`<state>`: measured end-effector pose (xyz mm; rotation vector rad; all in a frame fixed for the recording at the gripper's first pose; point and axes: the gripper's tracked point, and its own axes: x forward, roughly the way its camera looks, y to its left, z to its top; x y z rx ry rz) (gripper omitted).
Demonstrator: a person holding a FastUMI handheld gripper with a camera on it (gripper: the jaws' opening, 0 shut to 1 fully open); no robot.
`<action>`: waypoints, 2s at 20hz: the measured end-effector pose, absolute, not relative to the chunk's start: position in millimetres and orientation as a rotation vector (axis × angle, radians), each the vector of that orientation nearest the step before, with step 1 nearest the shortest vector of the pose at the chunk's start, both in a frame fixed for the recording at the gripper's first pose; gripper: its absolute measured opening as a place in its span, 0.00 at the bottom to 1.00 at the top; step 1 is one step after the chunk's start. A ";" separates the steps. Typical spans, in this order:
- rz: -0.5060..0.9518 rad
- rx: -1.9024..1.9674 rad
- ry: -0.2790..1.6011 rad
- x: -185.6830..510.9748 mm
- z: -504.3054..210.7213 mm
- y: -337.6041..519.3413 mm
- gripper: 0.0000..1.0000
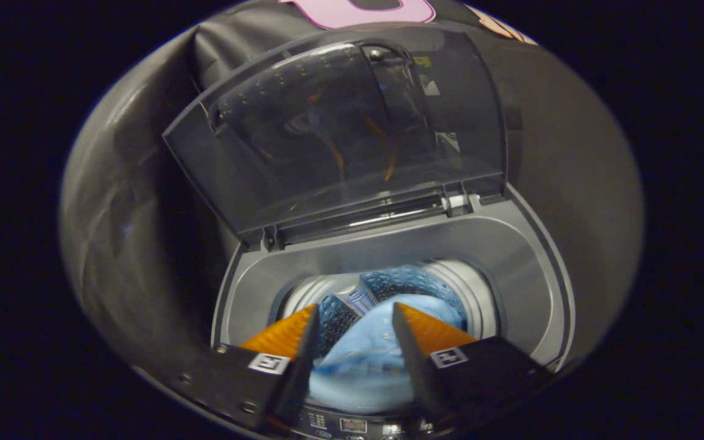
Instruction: Put the clothes into the washing machine and then close the washing machine lid.
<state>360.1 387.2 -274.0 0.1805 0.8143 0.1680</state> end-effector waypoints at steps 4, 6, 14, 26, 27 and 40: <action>0.158 0.120 0.756 365.8 -260.5 378.5 0.98; 0.163 0.107 0.751 364.1 -252.7 377.2 0.98; 0.180 0.034 0.617 376.0 -207.6 369.2 0.98; 0.148 -0.087 0.188 454.9 -97.7 377.1 0.97; 0.137 -0.096 0.175 465.4 -91.6 376.9 0.97; -0.010 0.016 0.116 582.1 -99.0 353.6 0.96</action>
